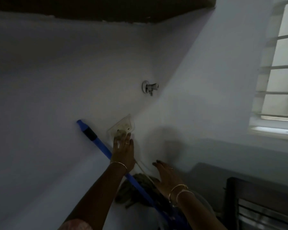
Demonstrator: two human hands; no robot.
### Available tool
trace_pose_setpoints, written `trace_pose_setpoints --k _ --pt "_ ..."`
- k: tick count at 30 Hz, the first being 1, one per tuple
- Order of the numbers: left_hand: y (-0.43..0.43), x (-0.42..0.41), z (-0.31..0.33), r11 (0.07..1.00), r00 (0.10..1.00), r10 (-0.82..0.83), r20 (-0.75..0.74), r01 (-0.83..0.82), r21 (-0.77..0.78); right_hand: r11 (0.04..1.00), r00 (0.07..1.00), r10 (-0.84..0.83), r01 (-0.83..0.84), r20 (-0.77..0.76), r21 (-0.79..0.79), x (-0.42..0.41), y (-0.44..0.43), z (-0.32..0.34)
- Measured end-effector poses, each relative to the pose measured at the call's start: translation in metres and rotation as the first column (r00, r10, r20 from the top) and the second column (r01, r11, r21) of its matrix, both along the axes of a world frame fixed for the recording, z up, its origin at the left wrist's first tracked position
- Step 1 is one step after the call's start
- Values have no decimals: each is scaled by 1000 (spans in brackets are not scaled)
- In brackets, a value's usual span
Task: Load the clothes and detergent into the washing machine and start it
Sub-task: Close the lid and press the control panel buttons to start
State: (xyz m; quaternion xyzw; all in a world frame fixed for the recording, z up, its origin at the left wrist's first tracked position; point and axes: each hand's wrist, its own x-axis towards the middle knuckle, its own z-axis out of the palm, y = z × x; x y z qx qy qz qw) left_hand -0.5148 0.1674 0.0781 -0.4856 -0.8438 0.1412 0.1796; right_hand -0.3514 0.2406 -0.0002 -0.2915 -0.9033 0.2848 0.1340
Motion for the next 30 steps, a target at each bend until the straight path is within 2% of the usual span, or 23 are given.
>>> trace_pose_setpoints --k 5,10,12,16,19,30 --pt "35 -27 7 996 986 41 -163 -53 -69 996 996 -70 66 -56 -65 -30 25 -4" --pt "50 -36 -4 968 949 75 -305 -143 -207 985 995 -99 95 -19 -143 -48 38 -19" --pt "55 -30 -4 940 913 66 -402 -192 -283 978 993 -117 115 -5 -177 -52 40 -21" --pt "61 -26 -10 883 797 -63 -601 -236 -405 978 995 -97 100 28 -184 -60 38 -20" --pt "64 -30 -14 900 775 -21 -631 -260 -349 983 995 -78 87 62 -160 -61 38 -18" --pt "64 -28 -15 873 752 -1 -659 -320 -368 987 990 -96 109 107 -122 -35 42 -26"
